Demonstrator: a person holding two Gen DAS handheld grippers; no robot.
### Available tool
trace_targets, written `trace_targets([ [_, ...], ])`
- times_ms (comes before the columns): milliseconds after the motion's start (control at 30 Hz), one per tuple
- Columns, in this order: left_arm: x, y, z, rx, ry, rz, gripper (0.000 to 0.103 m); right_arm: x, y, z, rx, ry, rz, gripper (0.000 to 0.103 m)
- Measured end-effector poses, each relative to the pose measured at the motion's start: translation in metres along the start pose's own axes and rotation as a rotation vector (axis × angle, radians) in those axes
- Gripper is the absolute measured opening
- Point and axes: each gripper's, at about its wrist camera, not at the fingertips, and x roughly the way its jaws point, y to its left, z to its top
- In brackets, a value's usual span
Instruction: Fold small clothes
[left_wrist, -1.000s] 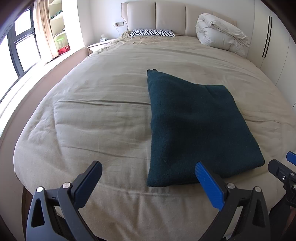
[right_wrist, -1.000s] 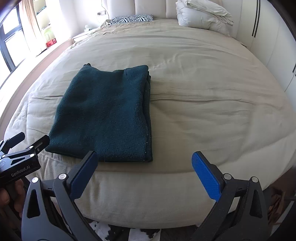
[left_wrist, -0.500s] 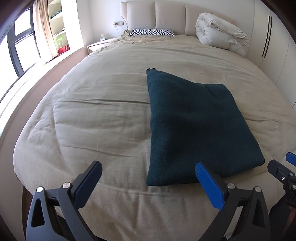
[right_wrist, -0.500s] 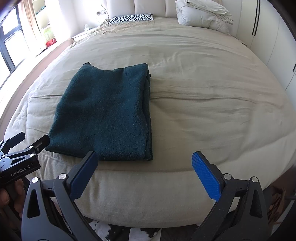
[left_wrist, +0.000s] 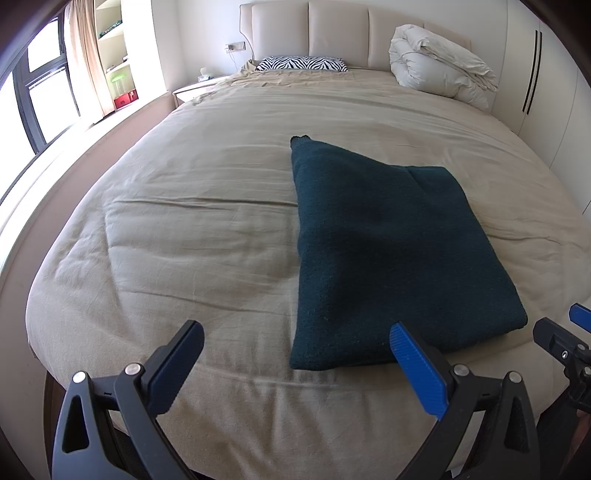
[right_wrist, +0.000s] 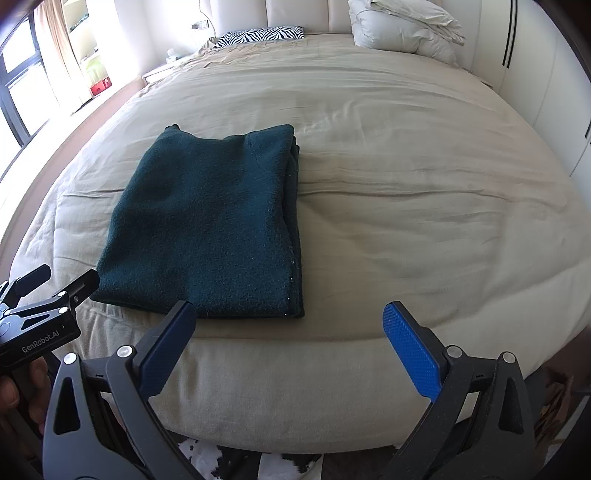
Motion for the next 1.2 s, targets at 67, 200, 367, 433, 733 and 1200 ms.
trace_targets([
  [67,0.0001,-0.0002,0.0001,0.000,0.001,-0.002,0.103,0.0000,-0.0003,0.0003,0.000,0.000,0.000,0.103],
  [200,0.0000,-0.0006,-0.0002,0.000,0.001,-0.002,0.103,0.0001,-0.0004,0.0000,0.000,0.000,0.000,0.103],
  [367,-0.0002,-0.0009,-0.0003,0.000,0.001,-0.002,0.103,0.0002,-0.0012,0.0006,0.000,0.001,0.001,0.103],
  [433,-0.0001,-0.0008,-0.0004,-0.001,0.001,-0.002,0.103,0.0004,-0.0014,0.0006,0.000,0.003,0.002,0.103],
  [733,0.0007,-0.0007,0.0001,0.001,0.005,-0.003,0.103,0.0004,-0.0014,0.0004,0.002,0.006,0.003,0.103],
  [1200,0.0019,-0.0011,-0.0001,0.002,0.006,-0.006,0.103,0.0007,-0.0018,0.0002,0.004,0.011,0.005,0.103],
])
